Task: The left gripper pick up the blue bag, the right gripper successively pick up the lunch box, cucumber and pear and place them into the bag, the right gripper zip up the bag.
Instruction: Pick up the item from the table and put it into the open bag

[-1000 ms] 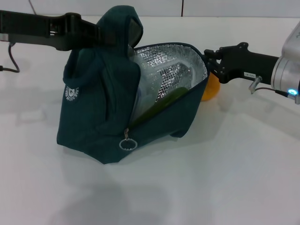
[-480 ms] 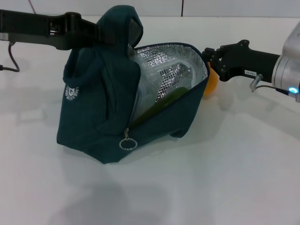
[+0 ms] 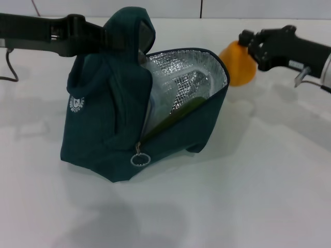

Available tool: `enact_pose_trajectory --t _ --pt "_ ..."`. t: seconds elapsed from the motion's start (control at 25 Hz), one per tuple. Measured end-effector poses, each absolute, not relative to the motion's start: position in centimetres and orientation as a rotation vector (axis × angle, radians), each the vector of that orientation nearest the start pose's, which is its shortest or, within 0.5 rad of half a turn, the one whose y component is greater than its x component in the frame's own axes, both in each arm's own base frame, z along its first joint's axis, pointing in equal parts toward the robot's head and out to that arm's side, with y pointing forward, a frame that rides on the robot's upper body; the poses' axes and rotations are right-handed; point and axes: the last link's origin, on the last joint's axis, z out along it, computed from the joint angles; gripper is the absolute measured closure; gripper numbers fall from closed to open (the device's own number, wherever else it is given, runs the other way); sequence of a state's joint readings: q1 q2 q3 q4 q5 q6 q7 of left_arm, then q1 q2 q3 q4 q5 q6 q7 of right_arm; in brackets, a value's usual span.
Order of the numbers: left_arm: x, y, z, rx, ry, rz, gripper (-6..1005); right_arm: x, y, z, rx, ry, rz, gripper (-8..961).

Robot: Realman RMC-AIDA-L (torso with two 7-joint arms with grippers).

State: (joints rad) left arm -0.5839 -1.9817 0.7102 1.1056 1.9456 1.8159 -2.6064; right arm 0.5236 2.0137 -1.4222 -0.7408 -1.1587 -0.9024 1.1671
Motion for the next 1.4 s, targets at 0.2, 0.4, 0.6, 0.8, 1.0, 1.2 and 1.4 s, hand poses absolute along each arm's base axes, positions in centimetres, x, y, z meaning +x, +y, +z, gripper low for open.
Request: enact_pose_trajectory --t 0.2,0.4,0.6,0.8,1.0,1.2,1.4 --pt "-19.8 34.7 10.2 -2.53 -1.657 -0.739 950 18.8 39.7 0.4 -2.394 0.343 0.864 925" --pt "-20.1 34.5 10.0 -2.528 -1.668 -0.739 950 16.1 39.5 0.5 -2.462 0.32 0.982 924" --pt "-20.3 34.4 9.9 -2.534 -1.665 -0.73 950 12.8 39.4 -0.1 -2.565 0.279 1.076 924" --pt "-20.1 34.4 9.8 -2.547 -1.658 -0.727 949 10.3 39.0 -1.8 -2.681 0.251 1.091 923" --pt "-20.3 34.2 9.8 -2.545 -1.664 -0.724 949 8.8 38.3 -4.0 -2.786 0.23 1.05 923" --pt "-20.4 34.2 9.8 -2.542 -1.669 -0.722 949 8.1 37.8 -5.2 -2.842 0.222 1.033 922" --pt "-20.4 34.2 9.8 -2.542 -1.668 -0.72 949 8.0 37.5 -5.5 -2.855 0.226 1.044 922"
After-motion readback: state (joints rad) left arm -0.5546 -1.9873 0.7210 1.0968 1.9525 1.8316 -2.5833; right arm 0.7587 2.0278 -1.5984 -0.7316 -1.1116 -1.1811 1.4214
